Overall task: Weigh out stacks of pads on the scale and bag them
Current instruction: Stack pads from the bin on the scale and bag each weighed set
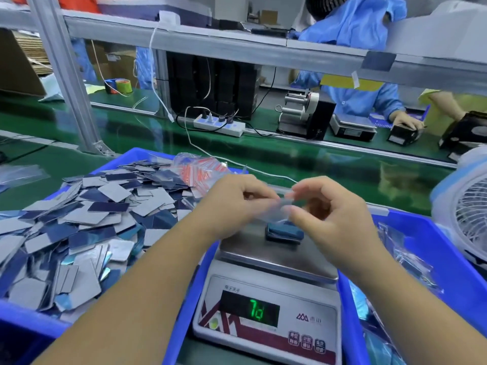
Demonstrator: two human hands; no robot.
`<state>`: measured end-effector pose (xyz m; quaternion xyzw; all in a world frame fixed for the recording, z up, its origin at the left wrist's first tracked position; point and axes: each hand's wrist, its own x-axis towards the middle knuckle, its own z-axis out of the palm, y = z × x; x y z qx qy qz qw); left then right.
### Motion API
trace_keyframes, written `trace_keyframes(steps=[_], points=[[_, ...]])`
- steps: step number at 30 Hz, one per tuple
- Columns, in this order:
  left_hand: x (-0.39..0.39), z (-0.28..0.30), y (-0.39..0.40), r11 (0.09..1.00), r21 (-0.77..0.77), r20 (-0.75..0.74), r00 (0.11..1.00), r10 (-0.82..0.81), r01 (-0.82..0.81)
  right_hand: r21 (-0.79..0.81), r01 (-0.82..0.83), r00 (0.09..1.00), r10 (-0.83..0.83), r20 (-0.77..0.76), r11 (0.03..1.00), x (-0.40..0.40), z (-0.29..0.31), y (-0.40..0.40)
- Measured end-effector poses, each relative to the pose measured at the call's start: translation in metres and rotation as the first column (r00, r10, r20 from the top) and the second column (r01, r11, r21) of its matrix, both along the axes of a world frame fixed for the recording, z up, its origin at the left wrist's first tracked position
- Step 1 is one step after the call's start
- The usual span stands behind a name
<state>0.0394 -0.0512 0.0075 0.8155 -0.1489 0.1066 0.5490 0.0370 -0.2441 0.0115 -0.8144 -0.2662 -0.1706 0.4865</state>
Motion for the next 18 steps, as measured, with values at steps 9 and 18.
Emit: trace_keyframes(steps=[9,18], points=[[0.003,-0.005,0.010,0.991,-0.031,-0.110,0.986,0.127,-0.131,-0.059,0.176,0.982,-0.179,-0.064,0.983,0.018,-0.012,-0.013],[0.005,-0.006,0.005,0.981,-0.124,-0.158,0.979,0.130,-0.150,-0.239,0.178,0.975,-0.203,-0.085,0.955,0.020,-0.015,-0.010]])
